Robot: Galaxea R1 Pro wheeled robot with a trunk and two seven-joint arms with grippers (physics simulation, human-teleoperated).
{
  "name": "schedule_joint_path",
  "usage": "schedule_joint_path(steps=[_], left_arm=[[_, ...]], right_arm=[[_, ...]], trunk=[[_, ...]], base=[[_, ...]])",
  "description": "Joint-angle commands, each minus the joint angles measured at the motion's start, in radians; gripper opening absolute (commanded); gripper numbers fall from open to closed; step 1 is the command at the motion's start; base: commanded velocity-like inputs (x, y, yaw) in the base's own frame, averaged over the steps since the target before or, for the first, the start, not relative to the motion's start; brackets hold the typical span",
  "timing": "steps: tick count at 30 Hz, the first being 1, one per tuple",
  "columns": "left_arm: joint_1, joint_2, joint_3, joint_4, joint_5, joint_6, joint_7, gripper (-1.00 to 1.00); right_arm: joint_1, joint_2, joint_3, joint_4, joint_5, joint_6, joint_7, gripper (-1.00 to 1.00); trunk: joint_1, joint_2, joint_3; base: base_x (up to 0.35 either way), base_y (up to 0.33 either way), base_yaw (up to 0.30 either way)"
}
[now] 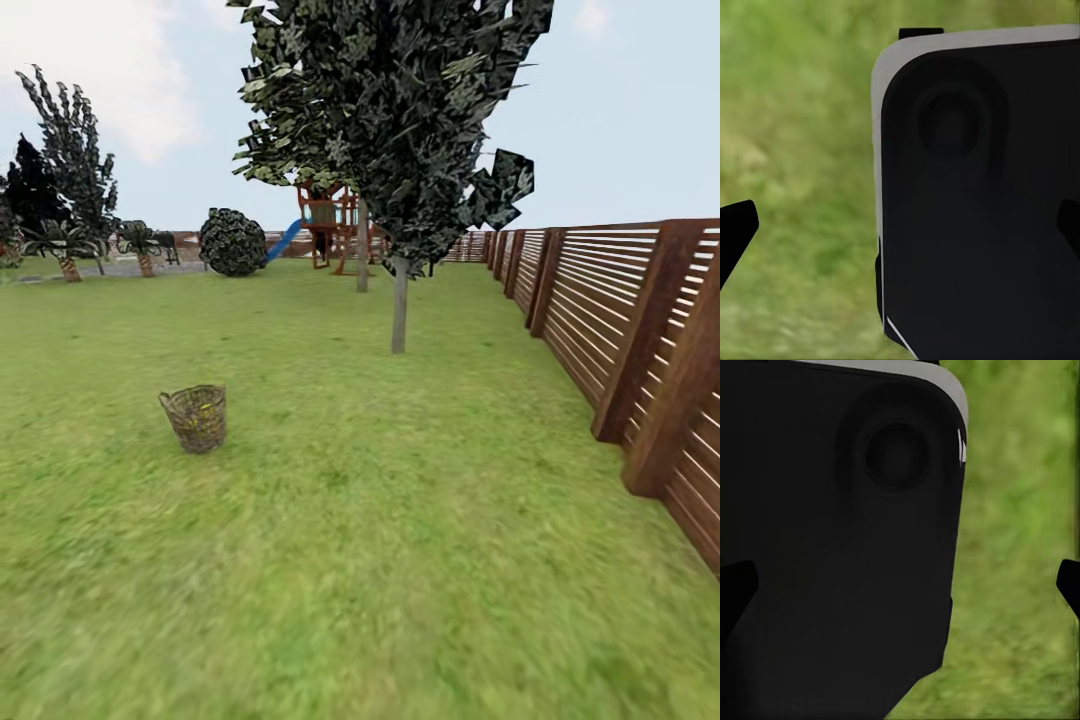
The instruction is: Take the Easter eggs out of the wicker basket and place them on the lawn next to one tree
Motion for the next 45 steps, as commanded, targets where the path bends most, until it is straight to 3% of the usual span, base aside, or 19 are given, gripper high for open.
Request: schedule_joint_path(steps=[1,13,21,45], left_arm=[[0.001,0.000,0.000,-0.002,-0.001,0.000,0.000,1.00],[0.001,0.000,0.000,-0.002,0.000,0.000,0.000,1.00],[0.001,0.000,0.000,-0.002,0.000,0.000,0.000,1.00],[0.001,0.000,-0.001,-0.002,-0.001,0.000,0.000,1.00]], right_arm=[[-0.001,0.000,0.002,0.002,0.003,0.001,0.001,1.00],[-0.001,-0.001,0.002,0.002,0.004,0.002,0.003,1.00],[-0.001,-0.003,0.002,0.002,0.004,0.001,0.003,1.00],[-0.001,-0.020,0.002,-0.002,-0.003,-0.002,-0.008,1.00]], trunk=[[0.001,0.000,-0.001],[0.001,0.000,-0.001],[0.001,0.000,-0.001],[0.001,0.000,-0.001]], base=[[0.330,0.000,0.253],[0.330,0.000,0.092],[0.330,0.000,-0.175],[0.330,0.000,-0.003]])
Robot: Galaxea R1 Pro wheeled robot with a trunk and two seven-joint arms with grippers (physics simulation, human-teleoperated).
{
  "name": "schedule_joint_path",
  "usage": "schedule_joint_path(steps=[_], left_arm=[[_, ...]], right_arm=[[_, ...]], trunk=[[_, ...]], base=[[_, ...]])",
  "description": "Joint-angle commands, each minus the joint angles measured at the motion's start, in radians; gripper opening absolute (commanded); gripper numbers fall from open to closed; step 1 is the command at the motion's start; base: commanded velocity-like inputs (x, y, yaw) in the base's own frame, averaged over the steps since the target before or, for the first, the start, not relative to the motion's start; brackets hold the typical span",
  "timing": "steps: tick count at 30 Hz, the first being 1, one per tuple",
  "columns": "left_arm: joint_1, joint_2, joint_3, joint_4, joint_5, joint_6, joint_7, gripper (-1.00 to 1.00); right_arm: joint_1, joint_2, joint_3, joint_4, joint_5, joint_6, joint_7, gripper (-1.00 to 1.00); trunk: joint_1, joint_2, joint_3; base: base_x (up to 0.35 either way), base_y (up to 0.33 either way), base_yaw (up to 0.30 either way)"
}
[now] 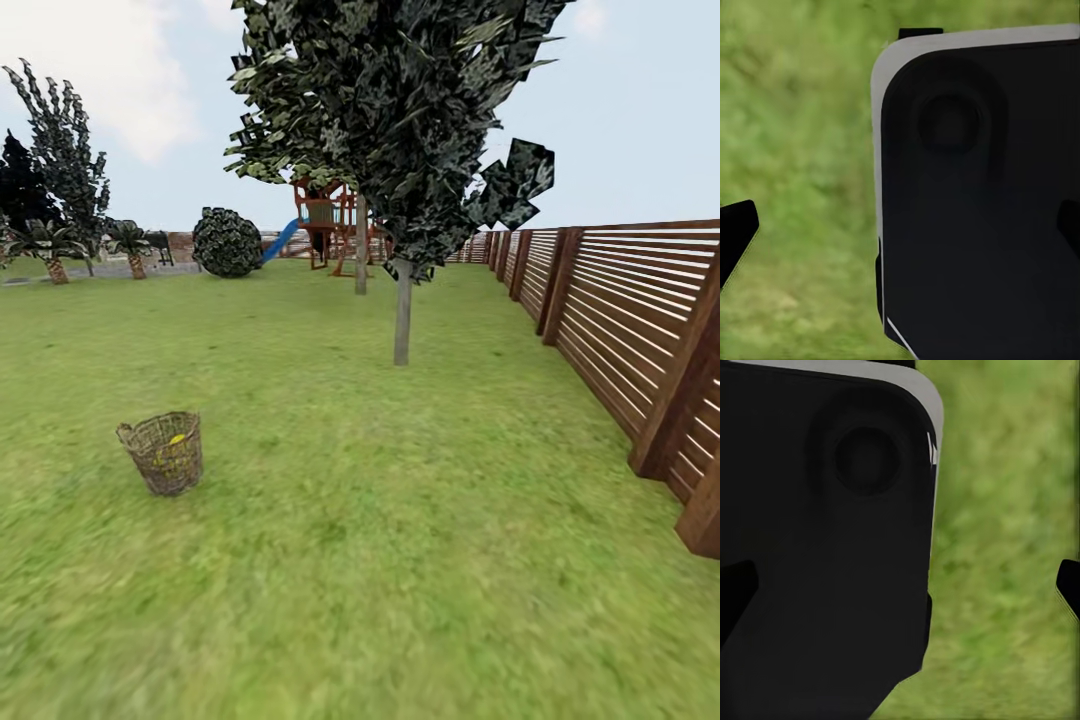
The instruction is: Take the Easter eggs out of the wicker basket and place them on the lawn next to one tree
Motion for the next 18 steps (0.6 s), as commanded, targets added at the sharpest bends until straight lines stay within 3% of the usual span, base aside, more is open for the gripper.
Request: schedule_joint_path(steps=[1,18], left_arm=[[0.001,0.000,0.001,-0.002,0.000,0.000,-0.001,1.00],[0.001,0.000,0.001,-0.002,0.001,0.000,-0.002,1.00]], right_arm=[[-0.001,0.000,0.002,0.002,0.002,0.001,0.001,1.00],[-0.001,0.000,0.002,0.002,0.002,0.001,0.001,1.00]], trunk=[[0.001,0.000,-0.001],[0.001,0.000,-0.001]], base=[[0.330,0.000,0.000],[0.330,0.000,0.000]])
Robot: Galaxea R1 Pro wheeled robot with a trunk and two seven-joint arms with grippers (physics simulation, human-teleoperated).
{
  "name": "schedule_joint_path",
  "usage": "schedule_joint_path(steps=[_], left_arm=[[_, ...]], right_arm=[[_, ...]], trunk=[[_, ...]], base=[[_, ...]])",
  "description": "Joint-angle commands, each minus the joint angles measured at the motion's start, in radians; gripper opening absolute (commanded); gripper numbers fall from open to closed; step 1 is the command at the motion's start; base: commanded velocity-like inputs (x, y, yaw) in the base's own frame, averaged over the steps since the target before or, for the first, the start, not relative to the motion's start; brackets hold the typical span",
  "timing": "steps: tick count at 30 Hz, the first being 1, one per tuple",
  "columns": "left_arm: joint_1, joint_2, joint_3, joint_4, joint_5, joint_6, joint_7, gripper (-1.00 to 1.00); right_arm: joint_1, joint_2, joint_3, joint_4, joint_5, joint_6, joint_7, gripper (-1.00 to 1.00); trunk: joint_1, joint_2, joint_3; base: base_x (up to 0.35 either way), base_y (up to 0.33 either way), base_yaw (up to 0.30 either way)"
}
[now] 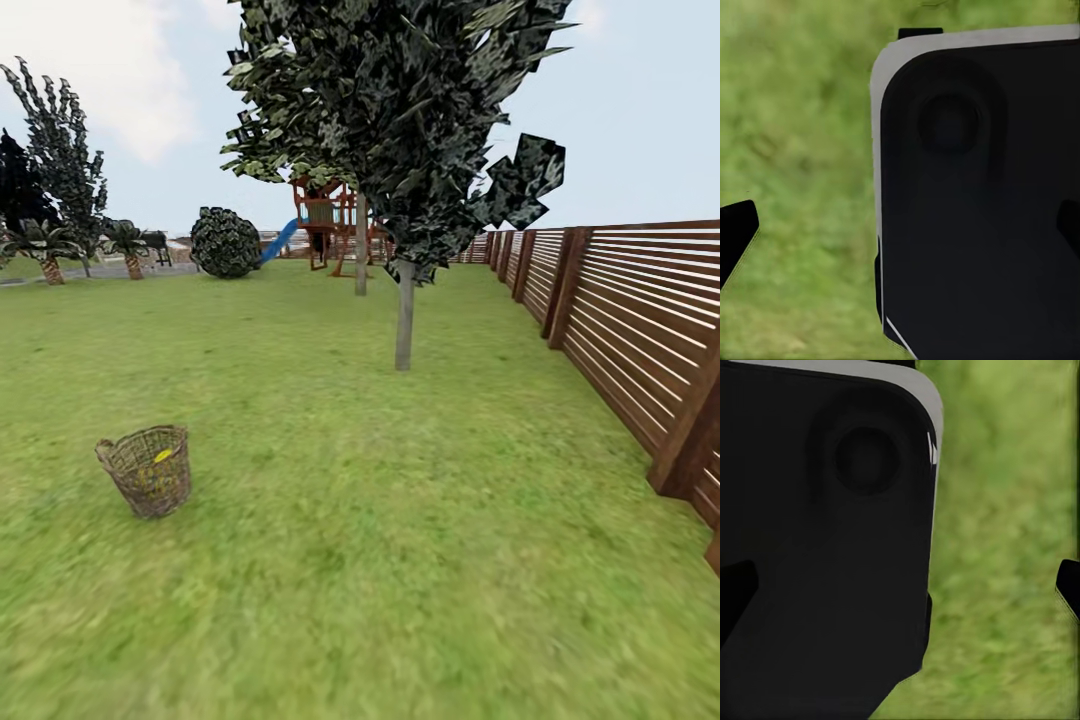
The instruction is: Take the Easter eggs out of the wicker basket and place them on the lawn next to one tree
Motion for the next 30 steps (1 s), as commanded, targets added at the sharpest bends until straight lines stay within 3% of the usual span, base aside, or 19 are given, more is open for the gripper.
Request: schedule_joint_path(steps=[1,30], left_arm=[[0.001,0.000,0.000,-0.002,0.000,0.000,0.000,1.00],[0.001,0.000,-0.001,-0.003,-0.001,-0.001,-0.002,1.00]], right_arm=[[-0.001,0.000,0.002,0.002,0.002,0.001,0.001,1.00],[-0.001,0.007,0.000,0.001,0.003,0.000,0.002,1.00]], trunk=[[0.001,0.000,-0.001],[0.001,0.000,-0.001]], base=[[0.330,0.000,0.000],[0.326,0.017,0.000]])
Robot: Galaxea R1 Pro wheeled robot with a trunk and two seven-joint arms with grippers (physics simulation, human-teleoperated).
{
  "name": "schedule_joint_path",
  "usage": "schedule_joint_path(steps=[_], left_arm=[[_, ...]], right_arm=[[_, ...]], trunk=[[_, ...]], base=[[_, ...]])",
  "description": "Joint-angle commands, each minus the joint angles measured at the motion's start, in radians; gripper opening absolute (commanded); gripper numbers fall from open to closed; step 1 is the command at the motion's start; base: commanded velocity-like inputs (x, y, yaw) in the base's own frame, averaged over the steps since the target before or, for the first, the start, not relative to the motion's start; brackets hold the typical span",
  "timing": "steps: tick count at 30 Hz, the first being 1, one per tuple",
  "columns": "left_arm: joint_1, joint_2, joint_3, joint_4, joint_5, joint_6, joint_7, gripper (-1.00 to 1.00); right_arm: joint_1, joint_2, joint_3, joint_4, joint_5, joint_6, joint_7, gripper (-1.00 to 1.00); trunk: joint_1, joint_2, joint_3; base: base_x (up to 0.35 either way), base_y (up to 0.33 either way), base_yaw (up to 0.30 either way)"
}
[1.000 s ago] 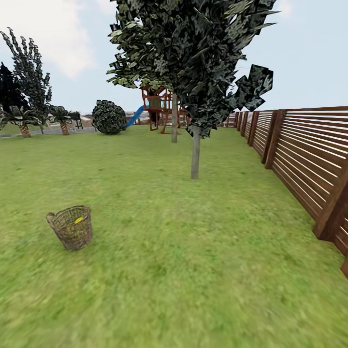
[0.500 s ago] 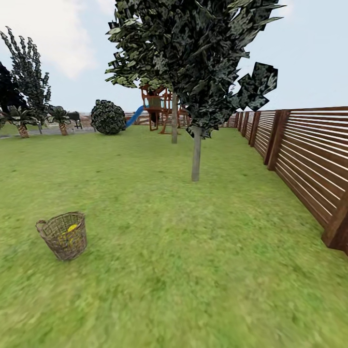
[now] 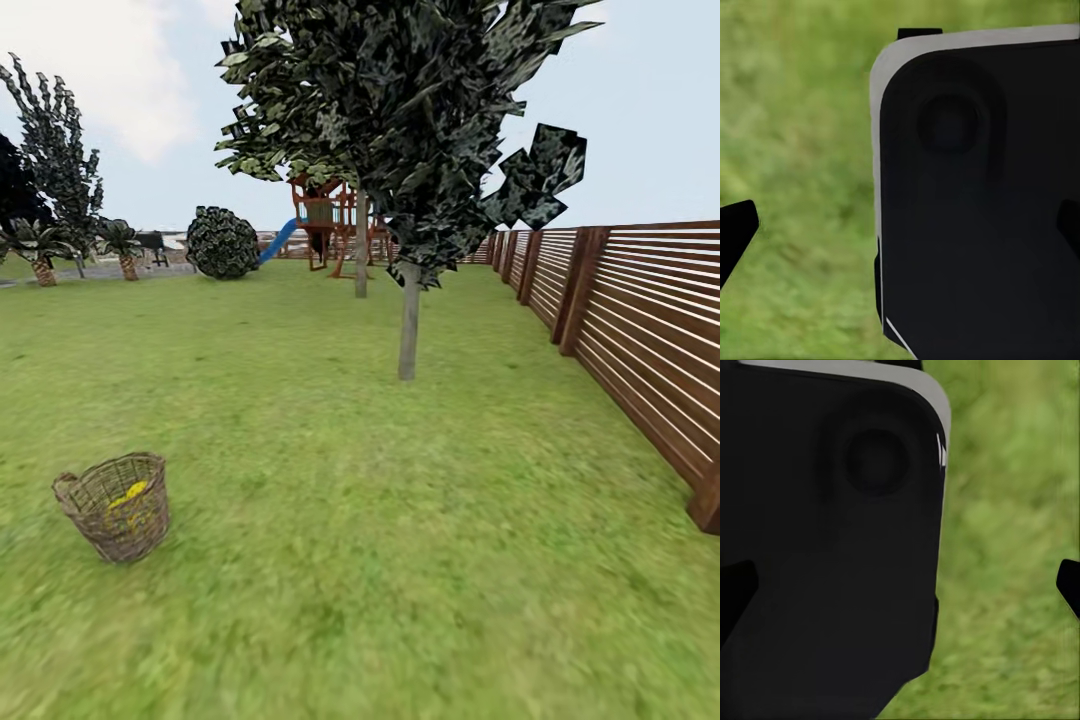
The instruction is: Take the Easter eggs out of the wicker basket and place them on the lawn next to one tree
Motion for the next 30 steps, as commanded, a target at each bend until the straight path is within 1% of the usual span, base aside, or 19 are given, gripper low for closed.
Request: schedule_joint_path(steps=[1,4,6,10,13,16,24,30], left_arm=[[0.001,0.000,0.000,-0.002,0.000,0.000,0.000,1.00],[0.000,0.000,-0.001,-0.003,0.000,-0.001,0.000,1.00],[0.000,-0.001,-0.001,-0.003,-0.001,0.000,-0.002,1.00],[0.000,0.000,-0.001,-0.003,-0.001,0.000,-0.044,1.00],[0.000,0.003,-0.001,-0.003,-0.001,0.001,-0.073,1.00],[0.000,0.002,-0.001,-0.003,-0.003,0.001,-0.078,1.00],[0.001,0.003,-0.001,-0.003,-0.004,0.000,-0.079,1.00],[0.000,0.006,-0.002,-0.005,-0.003,-0.001,-0.079,1.00]], right_arm=[[-0.001,0.002,0.001,0.002,0.003,0.001,0.001,1.00],[-0.002,0.002,0.002,0.001,0.004,0.001,0.001,1.00],[-0.001,-0.004,0.005,0.000,0.010,0.000,0.000,1.00],[-0.002,-0.006,0.004,-0.003,0.016,-0.001,-0.001,1.00],[-0.002,-0.009,0.004,0.003,0.010,0.000,-0.001,1.00],[-0.002,-0.012,0.002,0.007,0.006,0.003,-0.002,1.00],[-0.002,-0.010,0.003,0.006,0.007,0.002,-0.001,1.00],[-0.002,-0.009,0.002,0.006,0.006,0.002,0.000,1.00]], trunk=[[0.000,0.000,-0.001],[0.000,0.000,-0.001],[0.000,0.000,-0.001],[0.000,0.000,-0.001],[0.000,0.000,-0.001],[0.000,0.000,-0.001],[0.000,0.000,-0.001],[0.000,0.000,-0.001]], base=[[0.203,0.132,0.000],[0.180,0.170,0.000],[0.183,0.256,0.000],[0.166,0.293,0.000],[0.155,0.305,0.000],[0.154,0.308,0.000],[0.169,0.308,-0.001],[0.175,0.308,-0.211]])
